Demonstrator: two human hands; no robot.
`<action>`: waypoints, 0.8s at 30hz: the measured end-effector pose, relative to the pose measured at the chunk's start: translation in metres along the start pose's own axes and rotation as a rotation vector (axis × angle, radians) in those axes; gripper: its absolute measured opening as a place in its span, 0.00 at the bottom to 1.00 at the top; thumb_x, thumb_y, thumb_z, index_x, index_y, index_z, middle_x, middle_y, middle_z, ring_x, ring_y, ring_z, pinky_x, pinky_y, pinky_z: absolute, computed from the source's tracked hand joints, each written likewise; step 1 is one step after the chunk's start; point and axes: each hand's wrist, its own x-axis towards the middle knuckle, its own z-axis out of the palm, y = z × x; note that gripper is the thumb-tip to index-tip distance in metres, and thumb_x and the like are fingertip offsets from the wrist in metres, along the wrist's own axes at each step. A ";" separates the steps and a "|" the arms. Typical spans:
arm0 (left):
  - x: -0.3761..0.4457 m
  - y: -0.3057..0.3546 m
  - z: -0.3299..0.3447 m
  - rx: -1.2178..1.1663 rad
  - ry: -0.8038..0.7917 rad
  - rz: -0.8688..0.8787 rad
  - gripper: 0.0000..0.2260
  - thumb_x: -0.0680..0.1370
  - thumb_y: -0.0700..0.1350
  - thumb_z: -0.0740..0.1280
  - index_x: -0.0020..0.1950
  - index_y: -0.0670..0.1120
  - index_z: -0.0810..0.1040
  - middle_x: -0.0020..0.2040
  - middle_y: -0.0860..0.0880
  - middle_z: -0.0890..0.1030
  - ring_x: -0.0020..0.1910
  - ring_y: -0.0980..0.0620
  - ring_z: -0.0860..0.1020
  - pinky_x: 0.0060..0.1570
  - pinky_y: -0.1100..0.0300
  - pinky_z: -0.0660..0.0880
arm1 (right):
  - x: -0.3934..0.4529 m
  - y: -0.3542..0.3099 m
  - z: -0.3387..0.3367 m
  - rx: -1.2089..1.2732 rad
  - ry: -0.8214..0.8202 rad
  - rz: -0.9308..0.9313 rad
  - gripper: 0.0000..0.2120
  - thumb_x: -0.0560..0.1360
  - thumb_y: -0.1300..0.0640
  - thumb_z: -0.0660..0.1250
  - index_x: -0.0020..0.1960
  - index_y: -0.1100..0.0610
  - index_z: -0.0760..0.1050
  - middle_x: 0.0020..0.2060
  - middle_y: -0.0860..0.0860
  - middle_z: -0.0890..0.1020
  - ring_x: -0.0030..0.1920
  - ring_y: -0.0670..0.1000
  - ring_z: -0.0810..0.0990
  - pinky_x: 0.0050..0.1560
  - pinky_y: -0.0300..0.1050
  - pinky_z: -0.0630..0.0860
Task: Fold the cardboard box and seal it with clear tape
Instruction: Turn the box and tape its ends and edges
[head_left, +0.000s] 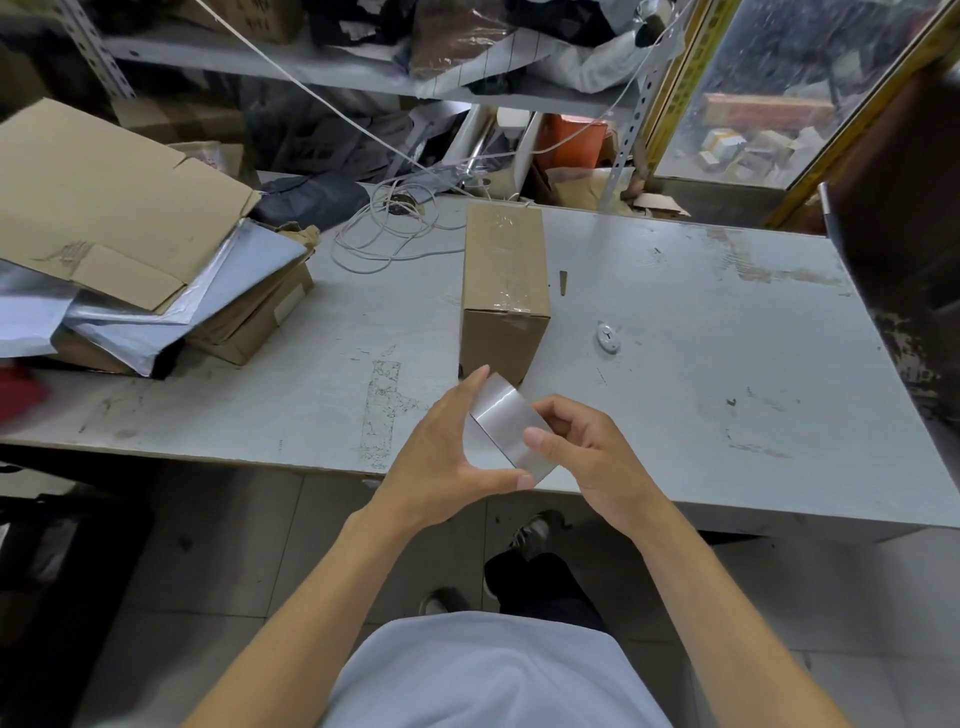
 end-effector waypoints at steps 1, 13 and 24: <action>0.000 0.000 0.000 -0.012 0.007 -0.002 0.50 0.65 0.59 0.80 0.80 0.58 0.54 0.74 0.58 0.65 0.67 0.59 0.67 0.65 0.59 0.69 | -0.001 -0.001 -0.001 0.011 -0.015 0.005 0.09 0.79 0.57 0.66 0.56 0.60 0.78 0.47 0.56 0.83 0.48 0.54 0.81 0.47 0.41 0.77; -0.005 0.002 -0.001 -0.211 0.056 0.002 0.37 0.68 0.65 0.71 0.75 0.58 0.65 0.70 0.59 0.72 0.68 0.59 0.71 0.68 0.53 0.71 | 0.002 -0.004 -0.001 -0.001 -0.003 0.035 0.12 0.76 0.51 0.67 0.54 0.56 0.78 0.45 0.54 0.81 0.43 0.49 0.79 0.44 0.41 0.75; 0.005 0.001 -0.004 -0.432 0.100 -0.143 0.32 0.67 0.62 0.73 0.70 0.52 0.76 0.65 0.53 0.80 0.64 0.52 0.78 0.66 0.45 0.75 | 0.000 -0.005 -0.005 0.055 -0.093 0.097 0.14 0.73 0.56 0.65 0.58 0.55 0.76 0.46 0.48 0.81 0.47 0.46 0.79 0.47 0.37 0.76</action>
